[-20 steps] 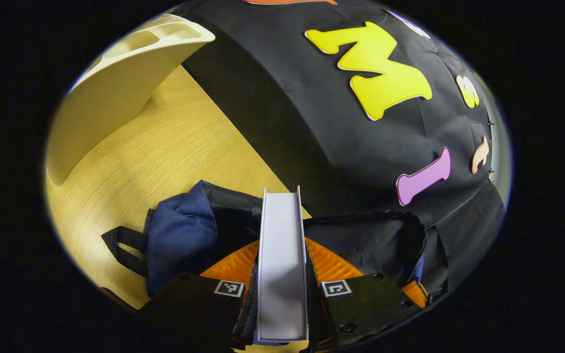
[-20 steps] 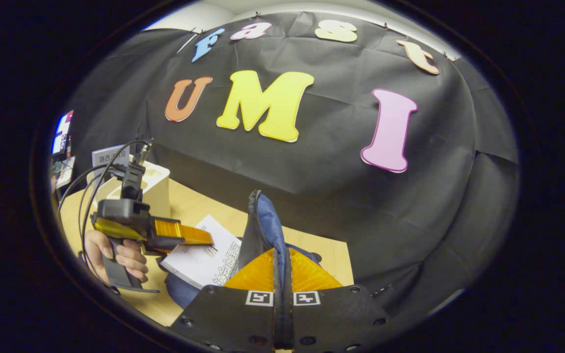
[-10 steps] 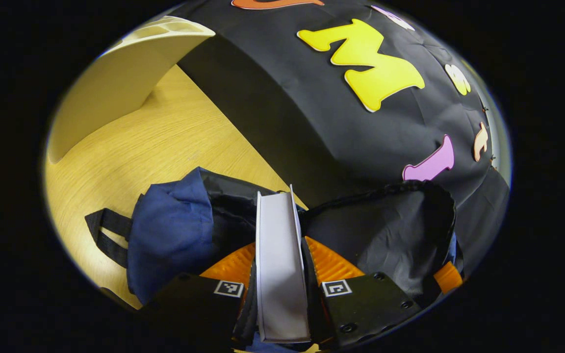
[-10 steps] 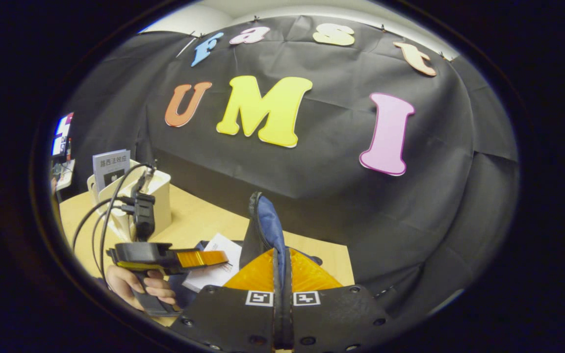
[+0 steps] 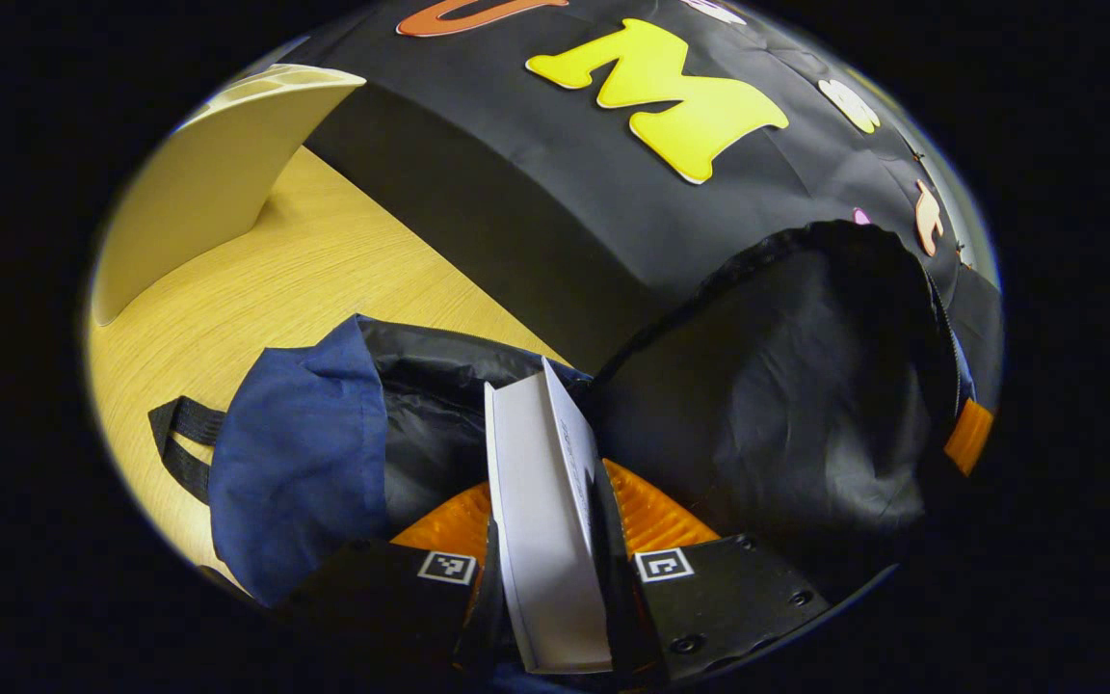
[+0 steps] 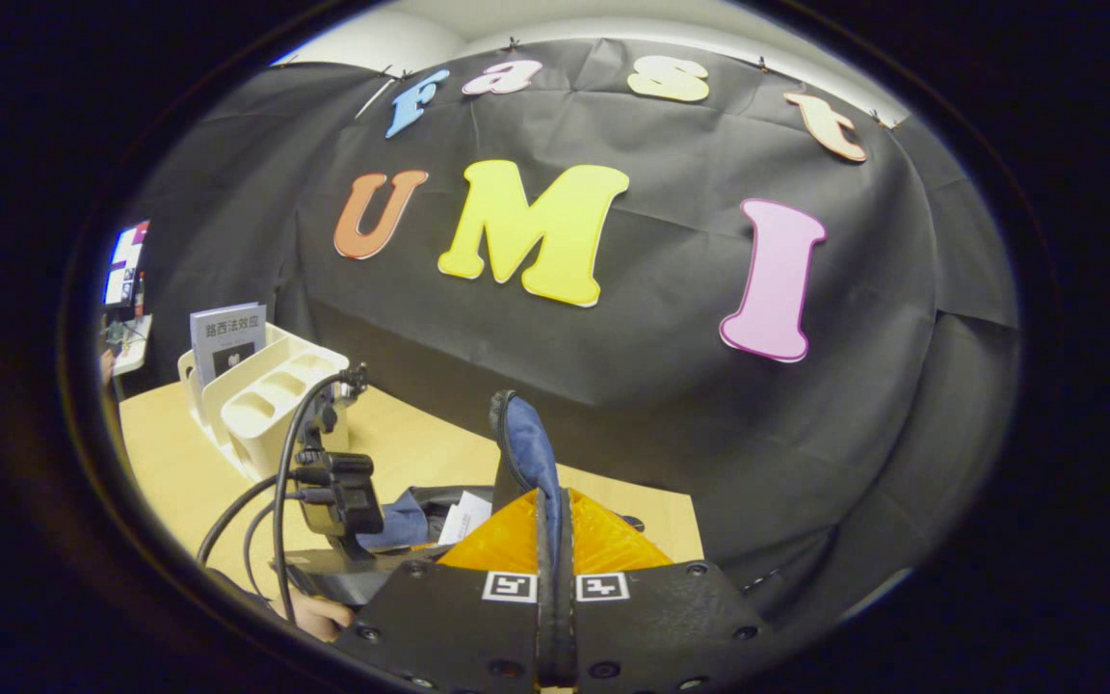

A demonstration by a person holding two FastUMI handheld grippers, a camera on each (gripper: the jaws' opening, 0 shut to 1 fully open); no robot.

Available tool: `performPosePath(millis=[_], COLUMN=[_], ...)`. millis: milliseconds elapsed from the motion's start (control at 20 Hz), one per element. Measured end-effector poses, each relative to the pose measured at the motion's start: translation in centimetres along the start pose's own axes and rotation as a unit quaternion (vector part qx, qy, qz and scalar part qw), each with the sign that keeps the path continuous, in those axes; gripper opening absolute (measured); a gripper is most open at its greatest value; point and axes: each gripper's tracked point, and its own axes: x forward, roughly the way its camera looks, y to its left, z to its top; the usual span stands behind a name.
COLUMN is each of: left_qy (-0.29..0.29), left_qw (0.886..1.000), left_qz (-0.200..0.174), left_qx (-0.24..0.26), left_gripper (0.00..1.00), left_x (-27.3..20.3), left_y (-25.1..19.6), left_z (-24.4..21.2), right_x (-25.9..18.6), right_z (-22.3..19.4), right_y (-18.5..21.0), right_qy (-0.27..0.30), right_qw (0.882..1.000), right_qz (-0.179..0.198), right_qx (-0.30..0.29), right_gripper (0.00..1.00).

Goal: Open the schoolbag, grab two books from the bookshelf and put them into the schoolbag.

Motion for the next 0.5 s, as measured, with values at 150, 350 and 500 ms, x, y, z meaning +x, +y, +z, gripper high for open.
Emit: performPosePath(millis=[150,350,500], left_qy=[0.003,0.025,0.036], left_qw=[0.997,0.988,0.974], left_qz=[0.032,0.057,0.090], left_qx=[0.067,0.144,0.206], left_gripper=[0.56,0.84,0.98], left_x=[0.1,-0.7,-1.7], left_y=[0.9,1.5,3.6], left_z=[-0.5,-0.5,-0.1], right_x=[-0.1,-0.2,-0.1], right_z=[-0.2,-0.9,-1.9], right_y=[-0.1,-0.8,-1.1], right_qy=[0.001,0.004,0.013], right_qw=[1.000,1.000,1.000], right_qz=[-0.002,-0.015,-0.017], right_qx=[0.007,0.013,0.021], right_gripper=[0.00,0.00,0.00])
